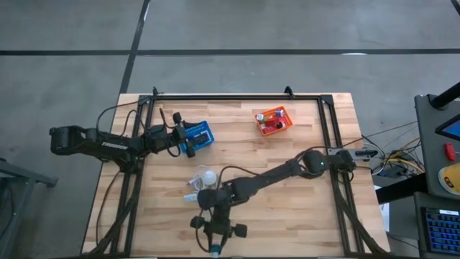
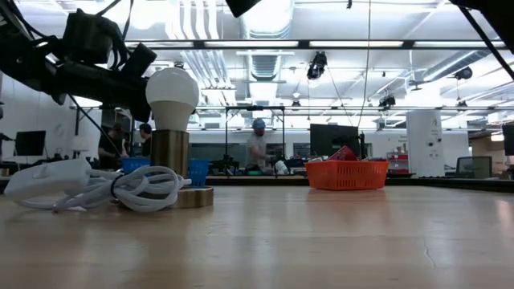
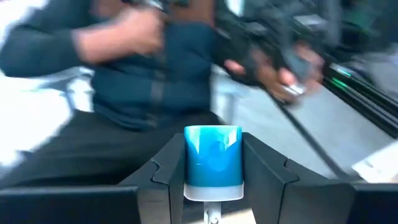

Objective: Pick & Place Office items
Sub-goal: Put the blue charger adapter into the orange bin

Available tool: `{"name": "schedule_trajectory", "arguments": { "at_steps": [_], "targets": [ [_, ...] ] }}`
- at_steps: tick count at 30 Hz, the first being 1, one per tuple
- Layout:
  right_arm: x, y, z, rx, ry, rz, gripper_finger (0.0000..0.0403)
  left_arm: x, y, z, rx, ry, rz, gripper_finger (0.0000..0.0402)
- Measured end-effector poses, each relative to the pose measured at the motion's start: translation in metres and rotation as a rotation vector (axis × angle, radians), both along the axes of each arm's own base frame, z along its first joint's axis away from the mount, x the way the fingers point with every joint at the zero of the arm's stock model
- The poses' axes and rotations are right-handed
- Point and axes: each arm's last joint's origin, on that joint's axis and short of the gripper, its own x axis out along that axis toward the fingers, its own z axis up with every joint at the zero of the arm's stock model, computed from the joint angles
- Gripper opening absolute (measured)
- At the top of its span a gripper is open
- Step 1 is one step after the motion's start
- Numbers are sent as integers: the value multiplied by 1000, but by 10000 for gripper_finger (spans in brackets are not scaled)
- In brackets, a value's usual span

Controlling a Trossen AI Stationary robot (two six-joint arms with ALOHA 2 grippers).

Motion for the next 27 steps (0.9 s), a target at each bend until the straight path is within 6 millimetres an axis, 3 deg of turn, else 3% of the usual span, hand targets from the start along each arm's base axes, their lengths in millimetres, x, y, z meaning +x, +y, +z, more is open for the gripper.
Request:
{"name": "schedule_trajectory", "arguments": {
  "at_steps": [6, 14, 19, 22, 27],
  "targets": [
    [5, -5, -11, -145, -48, -232, 115, 0, 0, 0, -4, 0, -2, 216],
    [-4, -17, 4, -199, -143, -412, 115, 0, 0, -2, -11, 12, -2, 216],
    [-39, -29, 9, -120, -246, -440, 115, 0, 0, -2, -12, 15, -4, 216],
    [-69, -46, 17, -67, -326, -516, 115, -1, -1, -3, -14, 17, -10, 216],
    [-123, -80, 22, -114, -319, -681, 115, -1, -1, -3, -19, 14, -18, 216]
  ]
}}
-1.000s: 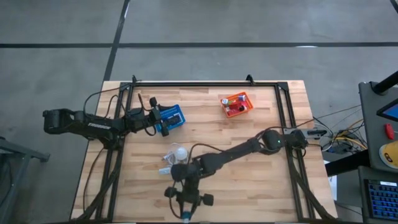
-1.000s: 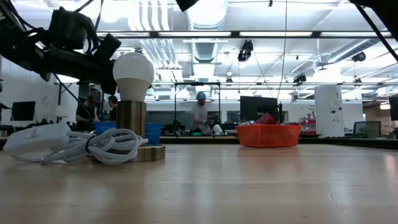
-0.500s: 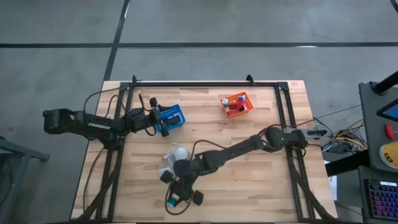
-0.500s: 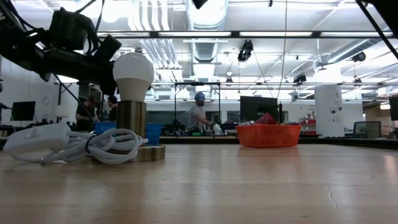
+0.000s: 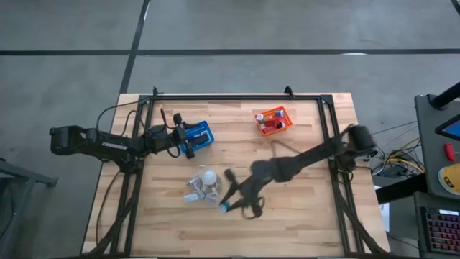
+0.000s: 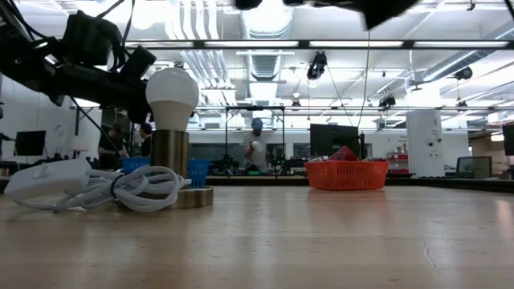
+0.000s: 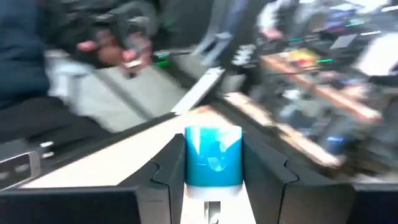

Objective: Pick & Place Office items
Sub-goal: Put the blue charger adapter into the orange bin

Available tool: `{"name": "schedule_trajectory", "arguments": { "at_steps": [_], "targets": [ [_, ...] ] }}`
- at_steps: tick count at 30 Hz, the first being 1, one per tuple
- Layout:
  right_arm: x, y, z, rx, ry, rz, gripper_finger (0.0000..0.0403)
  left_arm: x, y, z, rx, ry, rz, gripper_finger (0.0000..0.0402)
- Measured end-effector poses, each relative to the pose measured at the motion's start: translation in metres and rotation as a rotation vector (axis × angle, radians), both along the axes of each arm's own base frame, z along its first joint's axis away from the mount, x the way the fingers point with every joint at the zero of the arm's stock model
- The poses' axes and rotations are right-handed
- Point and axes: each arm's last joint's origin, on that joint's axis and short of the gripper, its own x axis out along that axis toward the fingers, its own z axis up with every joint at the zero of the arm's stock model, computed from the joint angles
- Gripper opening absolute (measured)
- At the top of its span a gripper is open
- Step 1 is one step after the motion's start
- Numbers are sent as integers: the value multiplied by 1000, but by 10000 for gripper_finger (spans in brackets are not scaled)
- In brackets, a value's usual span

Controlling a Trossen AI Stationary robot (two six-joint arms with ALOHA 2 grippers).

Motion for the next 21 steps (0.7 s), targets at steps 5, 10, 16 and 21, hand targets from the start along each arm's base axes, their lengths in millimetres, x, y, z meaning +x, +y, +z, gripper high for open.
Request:
{"name": "schedule_trajectory", "arguments": {
  "at_steps": [5, 10, 16, 21],
  "targets": [
    [-53, -30, 7, 17, -85, -149, 115, -1, 0, -2, -13, 2, -3, 216],
    [-100, -64, -1, 30, -137, -337, 115, -2, -1, -3, -21, 3, -3, 216],
    [-141, -102, -18, 58, -153, -574, 115, -2, -1, -3, -24, -3, -6, 216],
    [-164, -129, -34, 46, -160, -803, 115, -2, -1, -2, -22, -10, -6, 216]
  ]
}}
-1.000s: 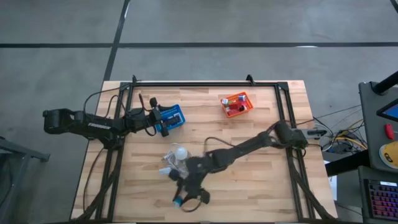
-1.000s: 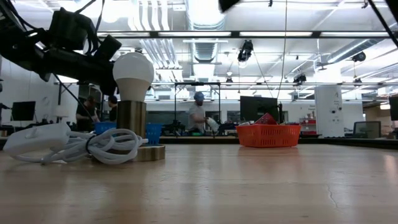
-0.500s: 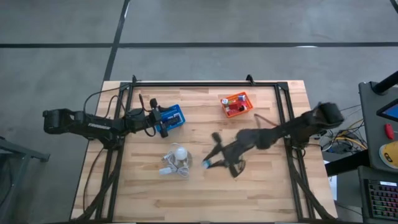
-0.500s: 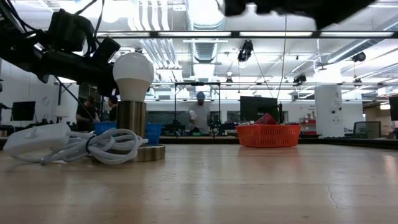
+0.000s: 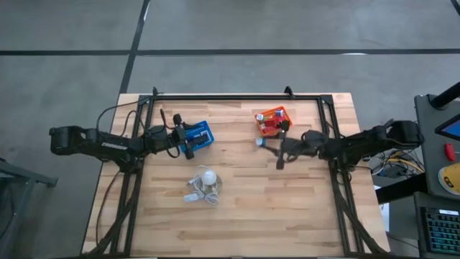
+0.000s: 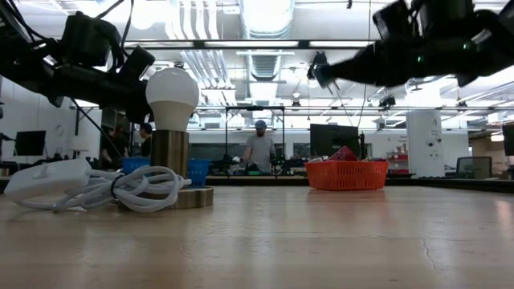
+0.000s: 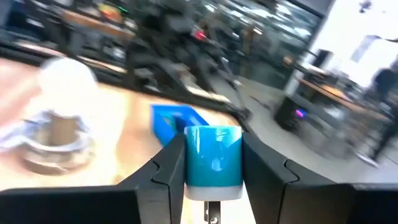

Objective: Pick & Place Office items
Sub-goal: Put the blue charger adapter into the orange bin

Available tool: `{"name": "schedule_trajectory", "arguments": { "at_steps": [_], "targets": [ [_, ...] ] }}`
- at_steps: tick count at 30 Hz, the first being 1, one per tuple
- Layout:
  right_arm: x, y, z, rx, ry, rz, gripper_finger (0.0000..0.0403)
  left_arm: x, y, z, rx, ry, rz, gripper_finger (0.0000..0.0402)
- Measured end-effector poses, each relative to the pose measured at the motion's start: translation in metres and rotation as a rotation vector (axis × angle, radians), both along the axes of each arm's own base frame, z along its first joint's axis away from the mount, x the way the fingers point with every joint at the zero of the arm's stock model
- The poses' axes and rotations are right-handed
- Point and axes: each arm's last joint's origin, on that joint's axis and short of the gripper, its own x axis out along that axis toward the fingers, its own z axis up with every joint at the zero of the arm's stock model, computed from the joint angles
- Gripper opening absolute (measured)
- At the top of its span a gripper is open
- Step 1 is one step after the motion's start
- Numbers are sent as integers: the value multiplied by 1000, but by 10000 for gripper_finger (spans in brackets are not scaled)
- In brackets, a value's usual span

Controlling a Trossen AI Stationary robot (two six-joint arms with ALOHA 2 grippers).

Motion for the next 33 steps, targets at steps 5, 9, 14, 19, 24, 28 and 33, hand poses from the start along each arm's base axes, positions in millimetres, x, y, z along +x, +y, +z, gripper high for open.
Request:
{"name": "schedule_trajectory", "arguments": {
  "at_steps": [5, 9, 14, 19, 24, 28, 33],
  "targets": [
    [-14, -25, -13, 30, 33, -144, 115, 0, 0, 0, 1, -4, 0, 216],
    [-23, -42, -20, 49, 49, -236, 115, 0, 0, 0, 1, -4, 0, 216],
    [-34, -61, -27, 57, 75, -402, 115, 0, 0, 0, 3, -3, 0, 216],
    [-41, -73, -33, 77, 124, -507, 115, 0, 0, 0, 6, -2, 0, 216],
    [-47, -81, -40, 110, 189, -609, 115, 0, 0, 0, 8, -1, -1, 216],
    [-49, -84, -43, 156, 222, -648, 115, 0, 0, 0, 8, -1, -1, 216],
    [-47, -87, -44, 188, 288, -698, 115, 0, 0, 0, 17, 2, -1, 216]
  ]
}}
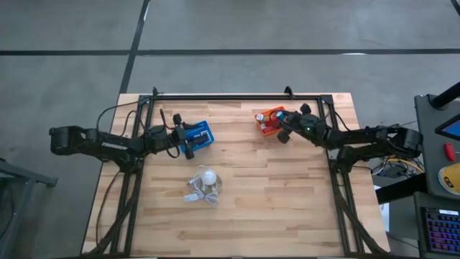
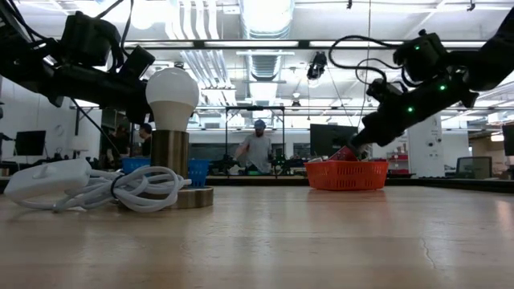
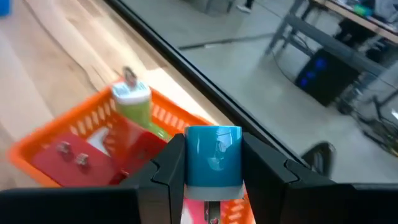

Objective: Pick & Place Office items
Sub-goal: Put the blue charger adapter into the orange bin

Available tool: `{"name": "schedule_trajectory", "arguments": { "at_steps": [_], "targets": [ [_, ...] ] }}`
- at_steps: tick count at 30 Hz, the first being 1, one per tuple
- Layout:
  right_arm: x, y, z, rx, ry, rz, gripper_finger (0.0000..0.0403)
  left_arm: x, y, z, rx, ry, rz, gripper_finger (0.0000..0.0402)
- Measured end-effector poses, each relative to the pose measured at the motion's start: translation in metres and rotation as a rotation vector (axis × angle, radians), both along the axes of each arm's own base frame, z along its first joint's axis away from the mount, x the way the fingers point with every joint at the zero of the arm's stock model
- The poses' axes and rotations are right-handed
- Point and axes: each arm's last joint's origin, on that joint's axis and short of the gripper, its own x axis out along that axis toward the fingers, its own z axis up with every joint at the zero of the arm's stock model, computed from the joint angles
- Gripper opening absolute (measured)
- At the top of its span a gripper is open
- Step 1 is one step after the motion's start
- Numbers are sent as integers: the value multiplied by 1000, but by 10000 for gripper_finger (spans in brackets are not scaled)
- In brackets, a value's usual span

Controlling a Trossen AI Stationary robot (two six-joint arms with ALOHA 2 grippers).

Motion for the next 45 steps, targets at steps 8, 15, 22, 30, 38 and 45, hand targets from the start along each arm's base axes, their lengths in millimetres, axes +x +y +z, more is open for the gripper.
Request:
{"name": "schedule_trajectory", "arguments": {
  "at_steps": [8, 15, 22, 30, 38, 45],
  "targets": [
    [3, -2, 1, 74, 65, -54, 115, 0, 0, 0, 2, 1, 1, 216],
    [4, -3, 2, 106, 82, -66, 115, 0, 0, 0, 2, 1, 2, 216],
    [-2, -7, -3, 162, 113, -96, 115, 0, 0, 0, 2, 1, 2, 216],
    [-5, -10, -5, 197, 99, -95, 115, 0, 0, 0, 0, 0, 1, 216],
    [-7, -11, -6, 219, 101, -111, 115, 0, 0, 0, -2, 0, 0, 216],
    [-7, -11, -6, 220, 96, -114, 185, 0, 0, 0, -2, 0, 0, 216]
  ]
}}
